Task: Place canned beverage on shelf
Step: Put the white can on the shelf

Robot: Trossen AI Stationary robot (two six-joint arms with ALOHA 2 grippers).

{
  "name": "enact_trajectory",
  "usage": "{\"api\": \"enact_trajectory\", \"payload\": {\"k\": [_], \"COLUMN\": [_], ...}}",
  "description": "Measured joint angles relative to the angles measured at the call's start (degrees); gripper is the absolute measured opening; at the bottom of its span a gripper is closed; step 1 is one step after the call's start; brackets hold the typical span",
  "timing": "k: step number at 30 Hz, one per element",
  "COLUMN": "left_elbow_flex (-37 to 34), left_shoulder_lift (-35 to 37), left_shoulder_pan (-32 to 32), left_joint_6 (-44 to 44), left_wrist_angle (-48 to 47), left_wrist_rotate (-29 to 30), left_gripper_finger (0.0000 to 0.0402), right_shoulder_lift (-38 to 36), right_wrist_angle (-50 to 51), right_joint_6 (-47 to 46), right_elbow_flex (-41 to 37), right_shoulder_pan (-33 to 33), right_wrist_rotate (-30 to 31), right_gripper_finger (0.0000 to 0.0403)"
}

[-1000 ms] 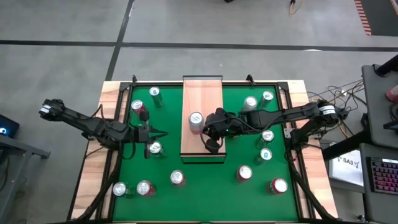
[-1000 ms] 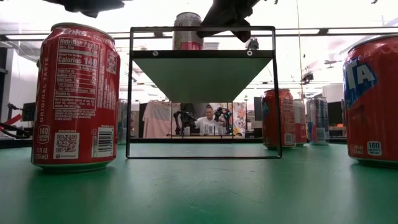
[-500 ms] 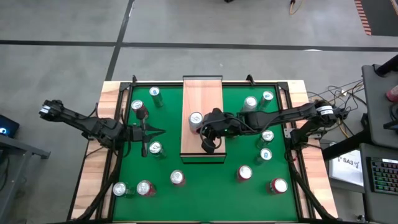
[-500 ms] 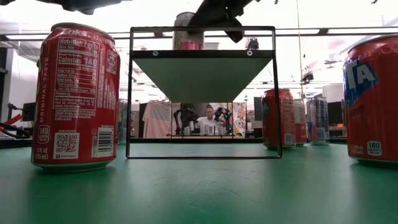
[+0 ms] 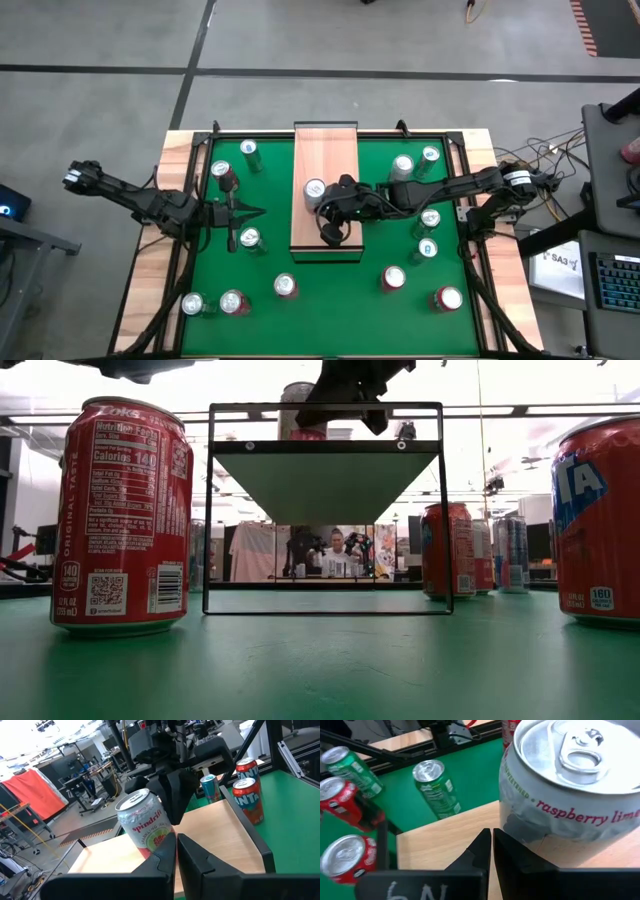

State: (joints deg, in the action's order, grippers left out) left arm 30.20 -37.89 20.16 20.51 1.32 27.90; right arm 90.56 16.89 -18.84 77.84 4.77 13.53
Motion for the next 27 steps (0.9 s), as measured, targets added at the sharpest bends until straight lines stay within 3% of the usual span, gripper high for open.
{"api": "enact_trajectory", "payload": {"k": [27], "left_elbow_flex": [0.00], "left_shoulder_lift": [-0.04], "left_shoulder_pan": [0.00], "left_joint_6": [0.20], "left_wrist_angle": [0.00], "left_wrist_rotate": [0.01], "left_gripper_finger": [0.0000], "right_shoulder_lift": [0.00], "right_wrist_angle": [-5.21], "right_joint_6": [4.65], "right_elbow_flex": [0.00], "right_shoulder_pan": [-4.12], "right_wrist_rotate": [1.84], "right_gripper_finger": [0.0013]}}
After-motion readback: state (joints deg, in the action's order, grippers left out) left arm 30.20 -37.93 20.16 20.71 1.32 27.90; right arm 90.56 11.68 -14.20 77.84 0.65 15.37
